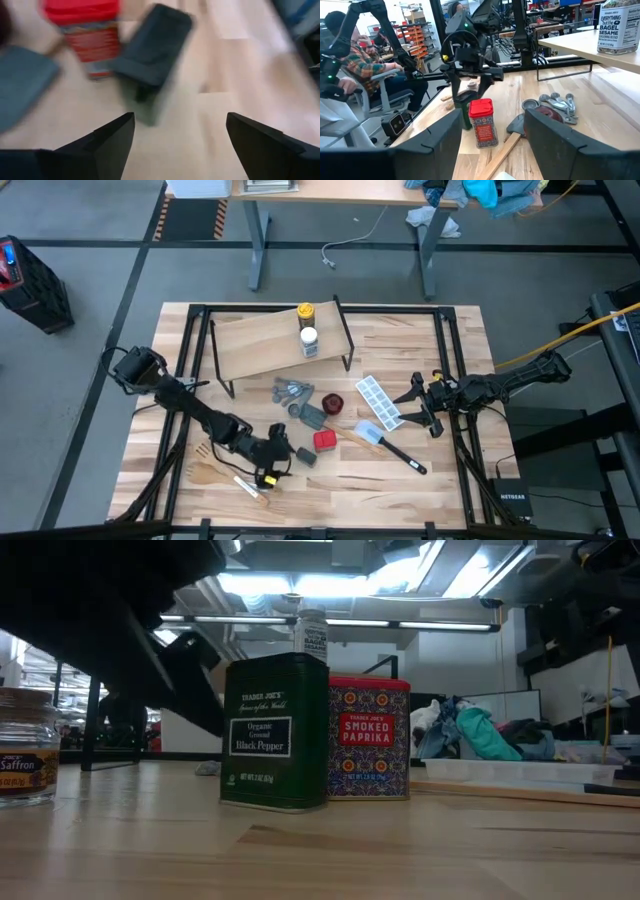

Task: Shelf spices
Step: Put the green seasoning can on the shelf

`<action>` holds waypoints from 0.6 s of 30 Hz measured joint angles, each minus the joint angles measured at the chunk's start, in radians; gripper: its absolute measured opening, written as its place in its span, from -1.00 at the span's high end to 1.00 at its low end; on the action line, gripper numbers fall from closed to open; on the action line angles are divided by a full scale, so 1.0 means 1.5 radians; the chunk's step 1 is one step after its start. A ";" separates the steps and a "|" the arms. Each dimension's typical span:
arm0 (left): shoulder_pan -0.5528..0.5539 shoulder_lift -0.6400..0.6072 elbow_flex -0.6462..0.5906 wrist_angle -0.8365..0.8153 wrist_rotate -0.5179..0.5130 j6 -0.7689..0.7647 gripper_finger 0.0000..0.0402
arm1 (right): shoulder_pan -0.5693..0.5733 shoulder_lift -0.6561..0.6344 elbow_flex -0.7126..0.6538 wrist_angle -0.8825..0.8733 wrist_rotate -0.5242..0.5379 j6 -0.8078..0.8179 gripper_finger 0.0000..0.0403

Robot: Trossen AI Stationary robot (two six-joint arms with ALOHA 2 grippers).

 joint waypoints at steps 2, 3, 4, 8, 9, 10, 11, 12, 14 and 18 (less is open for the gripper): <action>0.001 0.000 0.000 -0.014 -0.046 0.011 -0.53 | 0.000 0.000 0.000 0.000 0.000 0.000 -0.10; 0.003 0.000 0.000 -0.022 -0.066 0.011 -0.53 | 0.000 0.000 0.000 0.000 0.000 0.000 -0.10; 0.005 0.000 0.000 -0.031 -0.081 0.010 -0.53 | 0.000 0.000 0.000 0.000 0.000 0.000 -0.10; 0.018 0.000 0.000 -0.038 -0.095 0.011 -0.53 | 0.000 0.000 0.000 0.000 0.000 0.000 -0.10; 0.020 0.000 0.000 -0.032 -0.095 0.015 -0.53 | 0.000 0.000 0.000 0.000 0.000 0.000 -0.10; 0.022 0.000 0.000 -0.025 -0.091 0.025 -0.53 | 0.000 0.000 0.000 0.000 0.000 0.000 -0.10; 0.023 0.000 0.000 -0.013 -0.080 0.032 -0.53 | 0.000 0.000 0.000 0.000 0.000 0.000 -0.10; 0.023 0.000 0.000 0.001 -0.065 0.044 -0.53 | 0.000 0.000 0.000 0.000 0.000 0.000 -0.10; 0.022 0.000 0.001 0.028 -0.034 0.061 -0.53 | 0.000 0.000 0.000 0.000 0.000 0.000 -0.10; 0.021 0.000 0.001 0.050 -0.022 0.076 -0.53 | 0.000 0.000 0.000 0.001 0.000 0.000 -0.10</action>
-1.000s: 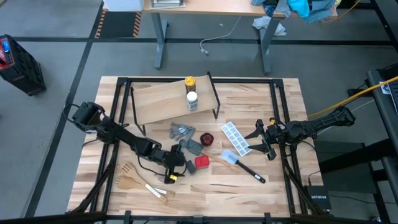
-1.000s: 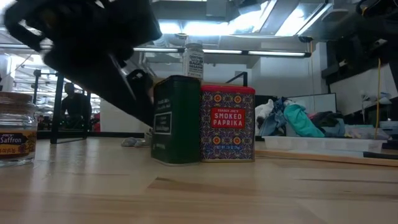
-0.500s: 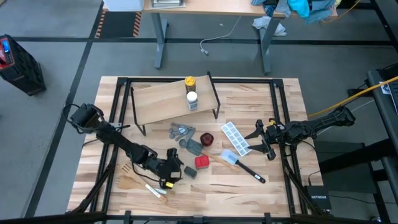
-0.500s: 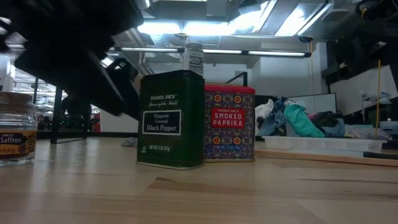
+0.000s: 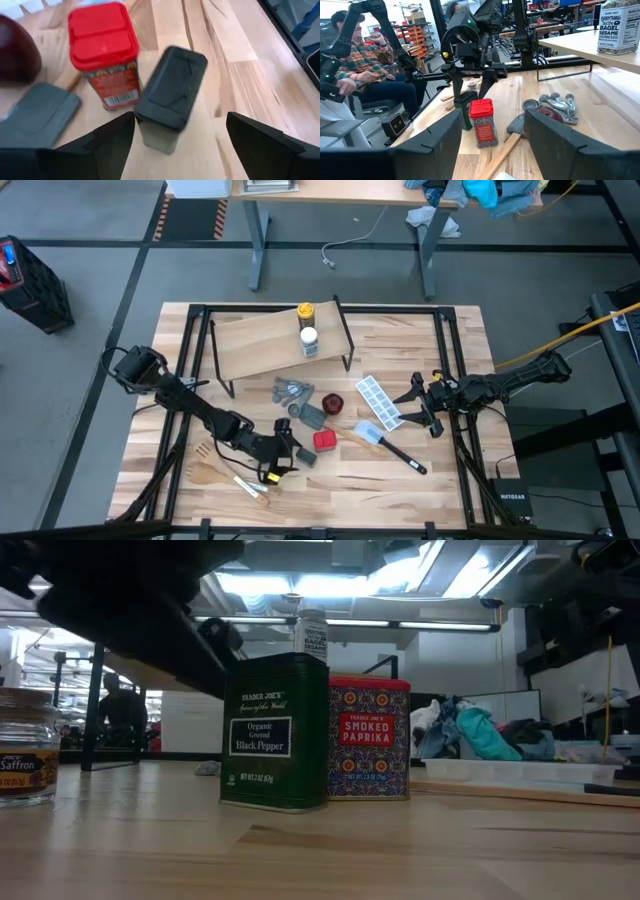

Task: Shelf spices
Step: Put the green seasoning can on the shelf

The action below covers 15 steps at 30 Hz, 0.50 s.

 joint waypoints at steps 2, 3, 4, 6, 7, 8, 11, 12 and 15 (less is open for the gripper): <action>0.001 0.000 0.000 0.008 -0.001 0.009 -0.53 | 0.000 0.000 0.000 0.000 0.000 0.000 -0.10; 0.002 0.000 0.000 0.013 -0.001 0.014 -0.53 | 0.000 0.000 0.000 0.000 0.000 0.000 -0.10; 0.002 0.000 0.000 0.018 -0.001 0.019 -0.53 | 0.000 0.000 0.000 0.000 0.000 0.000 -0.10; 0.002 0.000 0.000 0.023 -0.001 0.024 -0.53 | 0.000 0.000 0.000 0.000 0.003 0.000 -0.10; 0.002 0.000 0.000 0.027 -0.001 0.027 -0.53 | 0.000 0.000 0.000 0.000 0.011 0.000 -0.10; 0.002 0.000 0.000 0.031 0.000 0.029 -0.53 | 0.000 0.000 0.000 0.000 0.022 0.000 -0.10; 0.002 0.000 0.000 0.047 0.001 0.039 -0.53 | 0.000 0.000 0.000 0.000 0.063 0.000 -0.10; 0.002 0.000 0.000 0.053 0.002 0.040 -0.53 | 0.000 0.000 0.000 0.000 0.075 0.000 -0.10; 0.006 0.000 0.000 0.057 0.004 0.041 -0.53 | 0.000 0.000 0.000 0.000 0.090 0.000 -0.10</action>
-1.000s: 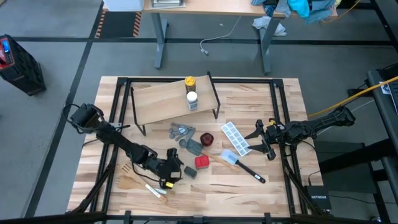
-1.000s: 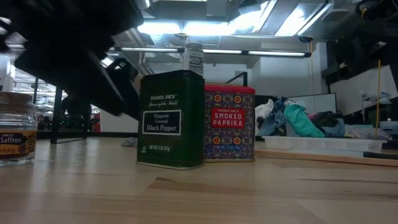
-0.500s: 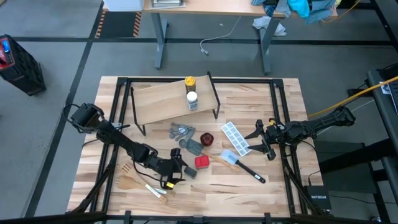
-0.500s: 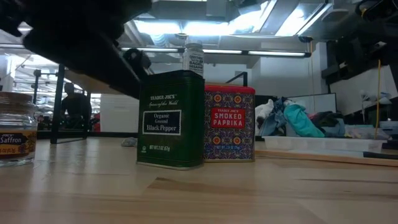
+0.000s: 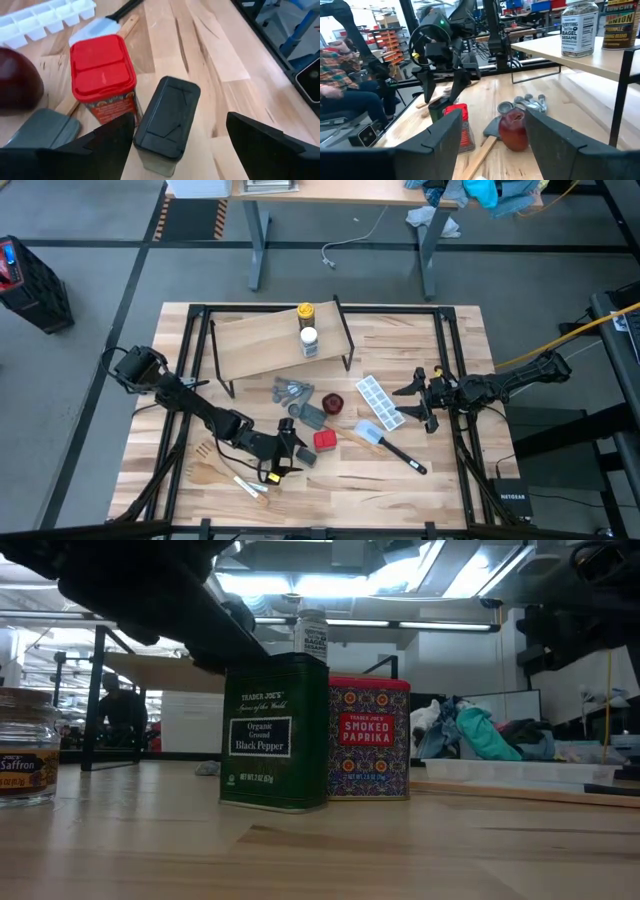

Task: Shelf spices
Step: Put the green seasoning can on the shelf

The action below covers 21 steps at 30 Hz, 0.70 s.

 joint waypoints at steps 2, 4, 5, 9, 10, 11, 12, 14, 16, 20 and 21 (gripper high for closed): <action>0.002 0.005 0.000 0.004 0.000 -0.001 -0.53 | 0.000 0.000 0.000 0.000 0.000 0.000 -0.10; 0.005 0.015 0.000 0.014 0.005 0.001 -0.53 | 0.000 0.000 0.000 0.000 0.000 0.000 -0.10; 0.009 0.023 0.000 0.025 0.012 0.001 -0.53 | 0.000 0.000 0.000 0.000 0.000 0.000 -0.10; 0.019 0.061 0.000 0.060 0.038 -0.001 -0.53 | 0.000 0.000 0.000 0.000 -0.003 0.000 -0.10; 0.021 0.069 0.000 0.067 0.038 -0.001 -0.53 | 0.000 0.000 0.000 0.000 -0.003 0.000 -0.10; 0.024 0.075 0.000 0.076 0.038 -0.001 -0.53 | 0.000 0.000 0.000 0.000 -0.003 0.000 -0.10; 0.026 0.078 0.000 0.080 0.038 0.000 -0.53 | 0.000 0.000 0.000 -0.001 -0.003 0.000 -0.10; 0.030 0.081 0.000 0.082 0.038 -0.001 -0.53 | 0.000 0.000 0.000 0.000 -0.004 0.000 -0.10; 0.031 0.081 0.000 0.083 0.038 -0.007 -0.53 | 0.000 0.000 0.000 0.000 -0.004 0.000 -0.10; 0.031 0.081 0.000 0.084 0.038 -0.014 -0.35 | 0.000 0.000 0.000 0.000 -0.004 0.000 -0.10; 0.031 0.081 0.000 0.086 0.038 -0.014 -0.27 | 0.000 0.000 0.000 -0.001 -0.004 0.000 -0.10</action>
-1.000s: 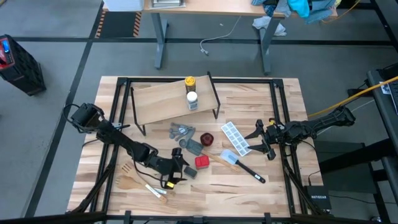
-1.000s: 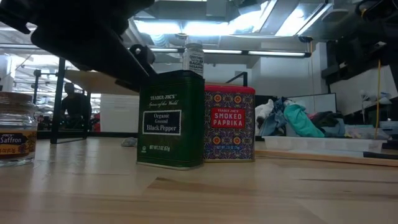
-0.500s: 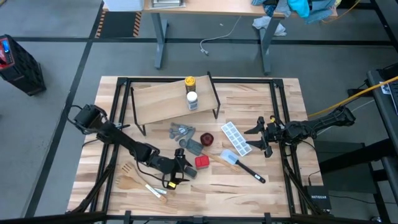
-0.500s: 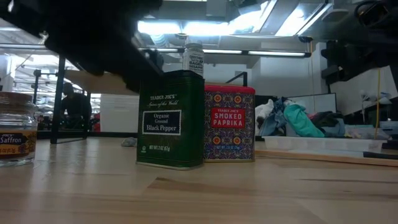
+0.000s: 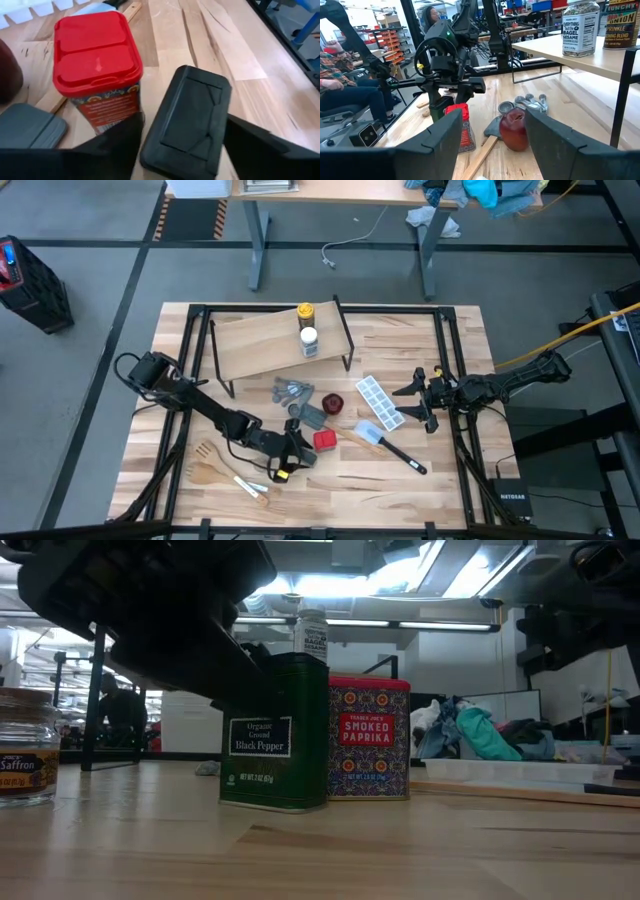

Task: Shelf spices
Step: Put the green seasoning can on the shelf

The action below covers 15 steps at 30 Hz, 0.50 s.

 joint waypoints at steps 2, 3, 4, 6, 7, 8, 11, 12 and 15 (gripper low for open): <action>-0.001 0.000 0.000 0.001 0.000 -0.005 -0.07 | 0.000 0.000 0.000 0.000 0.000 0.000 -0.10; -0.002 0.000 0.000 0.002 0.000 -0.008 0.05 | 0.000 0.000 0.000 0.000 0.000 0.000 -0.10; -0.002 0.000 0.000 0.004 0.000 -0.013 0.17 | 0.000 0.000 0.000 0.000 0.000 0.000 -0.10; -0.002 0.000 0.000 0.015 -0.001 -0.020 0.42 | 0.000 0.000 0.000 0.000 0.000 0.000 -0.10; -0.002 0.001 0.000 0.021 -0.004 -0.024 0.49 | 0.000 0.000 0.000 0.000 0.000 0.000 -0.10; -0.002 0.001 0.000 0.027 -0.010 -0.027 0.49 | 0.000 0.000 0.000 0.000 0.000 0.000 -0.10; -0.005 -0.002 0.000 0.041 -0.028 -0.043 0.49 | 0.000 0.000 0.000 0.000 0.000 0.000 -0.10; -0.006 -0.002 0.000 0.045 -0.034 -0.046 0.49 | 0.000 0.000 0.000 0.000 0.000 0.000 -0.10; -0.010 -0.002 0.000 0.061 -0.044 -0.055 0.49 | 0.000 0.000 0.000 0.000 0.000 0.000 -0.10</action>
